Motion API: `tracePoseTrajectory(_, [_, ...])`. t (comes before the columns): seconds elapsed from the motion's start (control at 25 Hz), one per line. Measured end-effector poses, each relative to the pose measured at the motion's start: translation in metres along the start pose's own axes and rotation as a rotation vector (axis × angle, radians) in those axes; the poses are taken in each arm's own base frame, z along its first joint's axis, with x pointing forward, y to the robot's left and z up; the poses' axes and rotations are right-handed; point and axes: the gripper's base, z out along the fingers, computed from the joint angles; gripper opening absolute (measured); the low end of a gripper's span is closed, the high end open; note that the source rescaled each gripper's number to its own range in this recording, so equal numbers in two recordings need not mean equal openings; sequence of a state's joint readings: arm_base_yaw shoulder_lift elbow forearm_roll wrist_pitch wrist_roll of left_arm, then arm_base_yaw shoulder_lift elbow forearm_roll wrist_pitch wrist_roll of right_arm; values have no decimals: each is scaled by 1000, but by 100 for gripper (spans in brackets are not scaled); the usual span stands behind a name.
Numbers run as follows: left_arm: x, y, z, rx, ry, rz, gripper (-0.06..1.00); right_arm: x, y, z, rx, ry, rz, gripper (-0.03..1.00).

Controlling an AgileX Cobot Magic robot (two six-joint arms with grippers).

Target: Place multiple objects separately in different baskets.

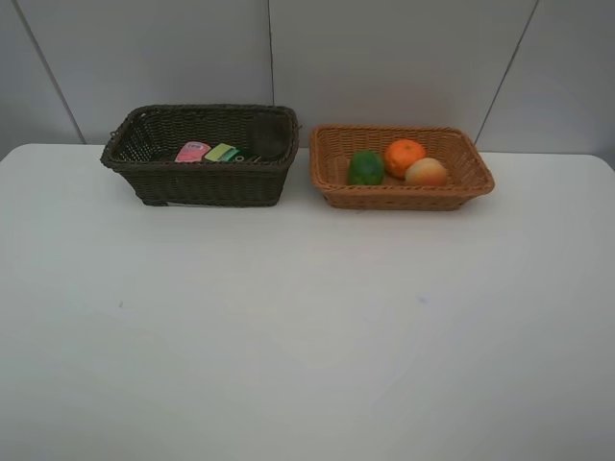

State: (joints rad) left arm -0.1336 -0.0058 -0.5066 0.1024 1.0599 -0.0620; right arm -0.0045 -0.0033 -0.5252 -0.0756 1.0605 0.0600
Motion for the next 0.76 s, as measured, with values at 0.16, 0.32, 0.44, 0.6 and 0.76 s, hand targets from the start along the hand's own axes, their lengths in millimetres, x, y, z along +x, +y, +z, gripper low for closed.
tracePoseTrajectory(0.16, [0,0,0,0,0,0,100,0,0,0,0,0,0,100])
tracePoseTrajectory(0.32, [0,0,0,0,0,0,100,0,0,0,0,0,0,100])
tracePoseTrajectory(0.44, [0,0,0,0,0,0,100,0,0,0,0,0,0,100])
tracePoseTrajectory(0.6, [0,0,0,0,0,0,100,0,0,0,0,0,0,100])
tracePoseTrajectory(0.76, [0,0,0,0,0,0,100,0,0,0,0,0,0,100])
